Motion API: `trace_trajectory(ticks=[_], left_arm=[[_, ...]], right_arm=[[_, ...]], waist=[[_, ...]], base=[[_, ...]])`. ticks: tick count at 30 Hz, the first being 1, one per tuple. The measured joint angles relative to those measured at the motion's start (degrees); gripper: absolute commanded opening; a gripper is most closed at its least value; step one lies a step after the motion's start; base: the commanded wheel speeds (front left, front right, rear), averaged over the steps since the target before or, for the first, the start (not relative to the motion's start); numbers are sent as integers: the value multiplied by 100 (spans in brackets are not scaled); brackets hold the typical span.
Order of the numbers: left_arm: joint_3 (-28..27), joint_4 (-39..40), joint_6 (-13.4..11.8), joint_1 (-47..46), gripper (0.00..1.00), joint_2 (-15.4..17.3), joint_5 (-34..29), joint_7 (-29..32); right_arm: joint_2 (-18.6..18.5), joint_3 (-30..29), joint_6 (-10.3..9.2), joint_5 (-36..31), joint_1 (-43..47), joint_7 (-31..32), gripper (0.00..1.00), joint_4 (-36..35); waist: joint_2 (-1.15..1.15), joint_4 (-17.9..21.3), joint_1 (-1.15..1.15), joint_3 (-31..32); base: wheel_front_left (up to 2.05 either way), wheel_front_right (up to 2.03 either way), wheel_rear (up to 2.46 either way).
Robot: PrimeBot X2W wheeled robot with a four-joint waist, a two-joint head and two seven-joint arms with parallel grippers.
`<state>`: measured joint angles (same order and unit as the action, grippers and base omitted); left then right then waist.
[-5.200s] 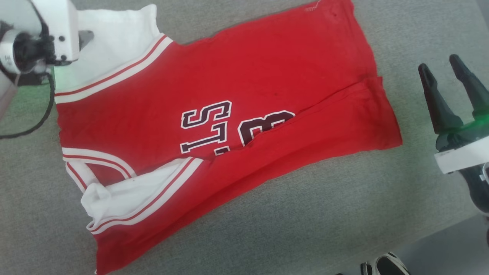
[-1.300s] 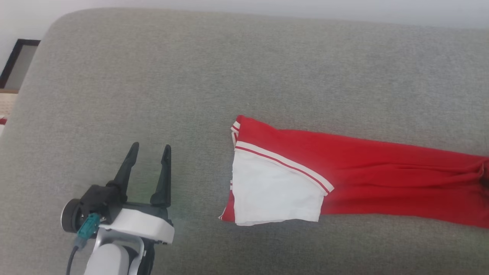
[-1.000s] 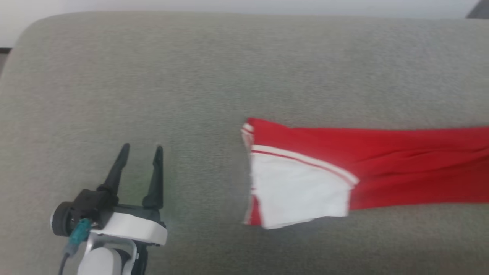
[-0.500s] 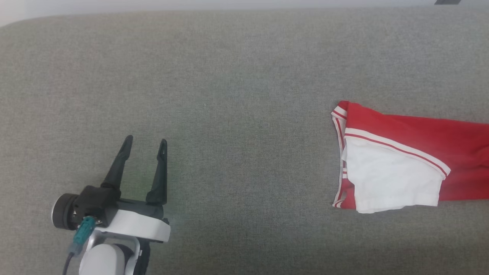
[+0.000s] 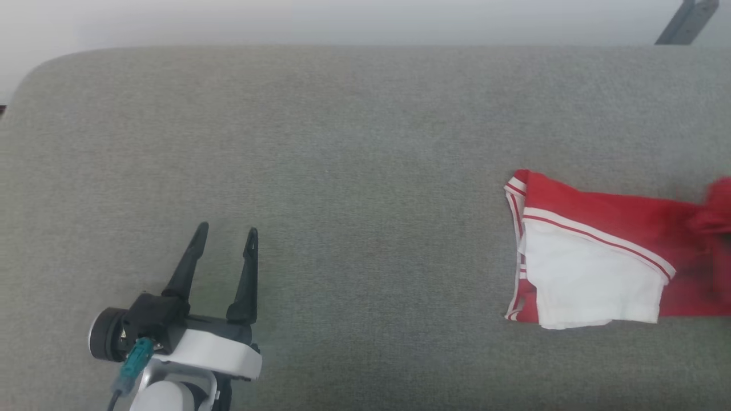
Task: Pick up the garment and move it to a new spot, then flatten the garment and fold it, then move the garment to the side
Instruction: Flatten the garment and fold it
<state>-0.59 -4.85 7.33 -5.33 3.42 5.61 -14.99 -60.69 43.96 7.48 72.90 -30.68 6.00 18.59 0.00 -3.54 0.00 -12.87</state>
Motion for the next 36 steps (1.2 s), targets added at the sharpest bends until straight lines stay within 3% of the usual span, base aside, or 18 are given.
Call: trace_trajectory(ticks=[8, 17, 24, 26, 27, 36], left_arm=[[71, -5, 1, 35, 100, -23, 144, 0], [126, -65, 1, -68, 100, -37, 157, 0], [125, -89, 1, -78, 100, -41, 192, 0], [100, -99, 1, -75, 100, -42, 202, 0], [92, -111, 1, -68, 100, -42, 216, 0], [-79, -391, 1, 51, 100, -45, 291, 0]], right_arm=[[775, 157, 1, -558, -220, 581, 0, -806], [1544, 245, 1, -1035, -290, 1029, 0, -628], [1746, 222, 0, -1294, -257, 1117, 0, -387], [1781, 166, 0, -1308, -238, 1079, 82, -364], [1792, 112, 1, -1311, -220, 1027, 100, -356], [1783, -323, 1, -1190, 91, 233, 100, -411]], waist=[[0, -270, 0, 13], [0, -572, 0, -108], [0, -623, 0, -137], [0, -589, 0, -114], [0, -566, 0, -92], [0, -222, 0, 192]], base=[[0, 0, 0], [0, 0, 0], [0, 0, 0], [0, 0, 0], [0, 0, 0], [0, 0, 0]])
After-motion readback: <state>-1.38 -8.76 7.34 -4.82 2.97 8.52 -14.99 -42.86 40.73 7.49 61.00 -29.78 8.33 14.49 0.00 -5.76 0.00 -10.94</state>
